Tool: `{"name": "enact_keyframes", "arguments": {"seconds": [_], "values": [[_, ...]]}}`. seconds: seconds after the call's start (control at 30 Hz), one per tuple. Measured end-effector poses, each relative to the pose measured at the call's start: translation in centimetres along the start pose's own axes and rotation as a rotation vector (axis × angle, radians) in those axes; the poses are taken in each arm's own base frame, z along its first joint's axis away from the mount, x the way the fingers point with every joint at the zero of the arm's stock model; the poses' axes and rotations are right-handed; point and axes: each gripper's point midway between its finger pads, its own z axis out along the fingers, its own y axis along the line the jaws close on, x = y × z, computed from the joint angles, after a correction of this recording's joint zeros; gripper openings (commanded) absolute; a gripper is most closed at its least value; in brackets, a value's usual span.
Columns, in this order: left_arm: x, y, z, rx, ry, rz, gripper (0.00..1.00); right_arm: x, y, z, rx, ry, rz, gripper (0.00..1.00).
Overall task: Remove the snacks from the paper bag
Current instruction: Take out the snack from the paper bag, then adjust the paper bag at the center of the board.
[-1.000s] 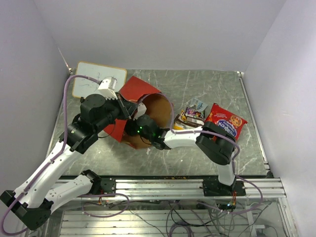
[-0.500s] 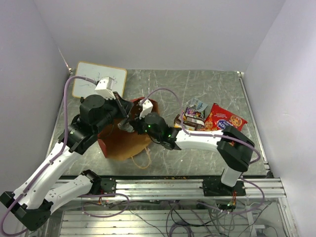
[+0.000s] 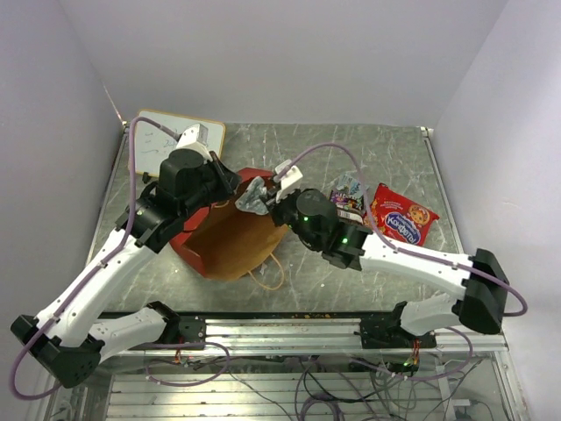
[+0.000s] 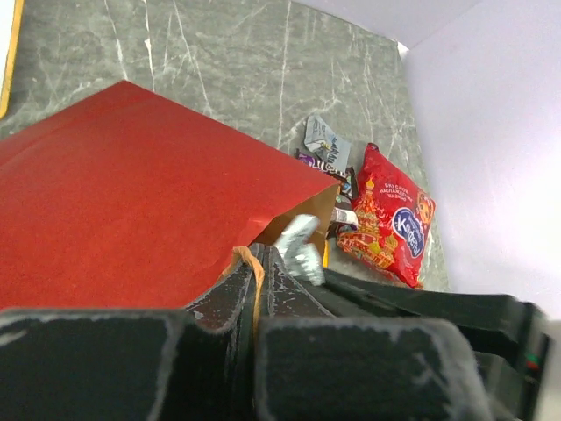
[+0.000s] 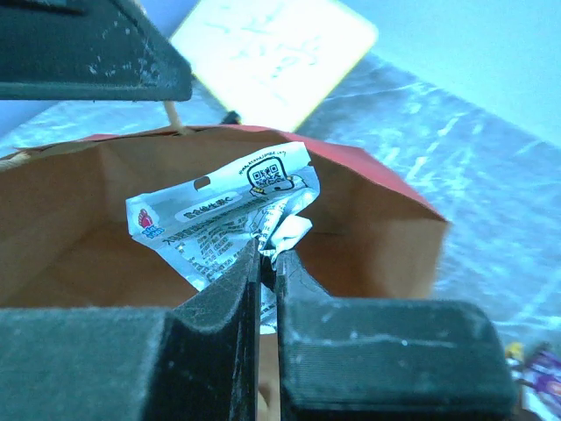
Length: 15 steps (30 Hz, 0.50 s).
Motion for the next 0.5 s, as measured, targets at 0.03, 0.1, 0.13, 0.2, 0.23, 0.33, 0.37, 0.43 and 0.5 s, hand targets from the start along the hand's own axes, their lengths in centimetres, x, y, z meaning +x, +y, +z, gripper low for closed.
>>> {"name": "enact_keyframes", "arguments": {"seconds": [0.03,0.1,0.13,0.2,0.23,0.33,0.37,0.43,0.5], "values": [[0.1,0.0,0.2,-0.005,0.005,-0.008,0.07,-0.5,-0.6,-0.6,0.019,-0.004,-0.029,0.0],[0.2,0.0,0.5,-0.011,0.013,-0.023,0.07,-1.6,-1.9,-1.6,0.06,-0.017,-0.079,0.0],[0.2,-0.1,0.6,-0.011,0.013,-0.031,0.07,-2.2,-2.6,-2.2,0.084,-0.027,-0.102,0.0],[-0.1,-0.4,0.6,-0.009,0.009,-0.046,0.07,-3.5,-3.9,-3.2,0.129,-0.051,-0.139,0.0],[-0.2,-0.5,0.6,-0.007,0.007,-0.052,0.07,-4.4,-4.6,-3.8,0.16,-0.067,-0.157,0.0],[-0.8,-1.1,0.6,0.002,-0.001,-0.073,0.07,-7.0,-6.8,-5.1,0.251,-0.12,-0.179,0.0],[-0.9,-1.2,0.6,0.005,-0.004,-0.079,0.07,-7.8,-7.6,-5.3,0.282,-0.135,-0.179,0.0],[-1.3,-1.7,0.6,0.016,-0.006,-0.1,0.07,-9.2,-9.8,-5.4,0.351,-0.157,-0.168,0.0],[-1.6,-2.4,0.5,0.033,-0.006,-0.125,0.07,-9.9,-12.5,-5.6,0.429,-0.164,-0.148,0.0]]}}
